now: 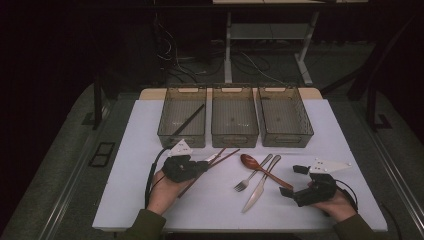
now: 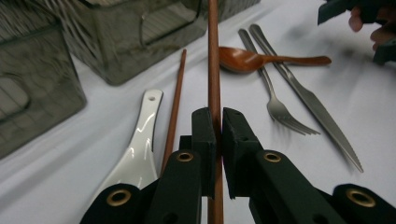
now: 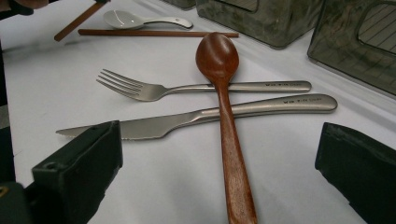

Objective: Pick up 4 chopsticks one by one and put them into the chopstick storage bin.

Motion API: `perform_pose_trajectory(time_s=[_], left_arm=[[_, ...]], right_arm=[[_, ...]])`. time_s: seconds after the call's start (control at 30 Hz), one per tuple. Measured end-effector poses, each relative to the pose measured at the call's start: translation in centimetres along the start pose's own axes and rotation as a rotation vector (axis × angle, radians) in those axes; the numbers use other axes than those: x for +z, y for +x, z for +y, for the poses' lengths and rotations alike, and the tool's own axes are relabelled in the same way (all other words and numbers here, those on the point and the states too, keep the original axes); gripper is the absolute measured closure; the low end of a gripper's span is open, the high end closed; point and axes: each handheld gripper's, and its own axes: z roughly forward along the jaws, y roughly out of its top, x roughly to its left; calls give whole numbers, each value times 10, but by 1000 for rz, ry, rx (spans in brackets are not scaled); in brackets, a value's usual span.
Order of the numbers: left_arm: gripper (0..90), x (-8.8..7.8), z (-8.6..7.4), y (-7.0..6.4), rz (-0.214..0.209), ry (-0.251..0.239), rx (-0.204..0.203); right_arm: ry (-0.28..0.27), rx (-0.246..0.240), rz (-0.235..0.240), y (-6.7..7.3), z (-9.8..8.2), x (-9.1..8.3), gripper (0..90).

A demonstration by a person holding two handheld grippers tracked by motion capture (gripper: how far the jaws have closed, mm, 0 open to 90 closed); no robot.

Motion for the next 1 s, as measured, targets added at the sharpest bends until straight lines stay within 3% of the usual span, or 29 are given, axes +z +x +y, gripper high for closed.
perform_pose_trajectory(time_s=[0.47,1.0], left_arm=[[833,-27,7,23,27,-85,-20],[832,-42,14,40,51,-124,-22]], right_arm=[[0,0,-2,4,-2,0,5],[8,0,12,12,-2,8,6]])
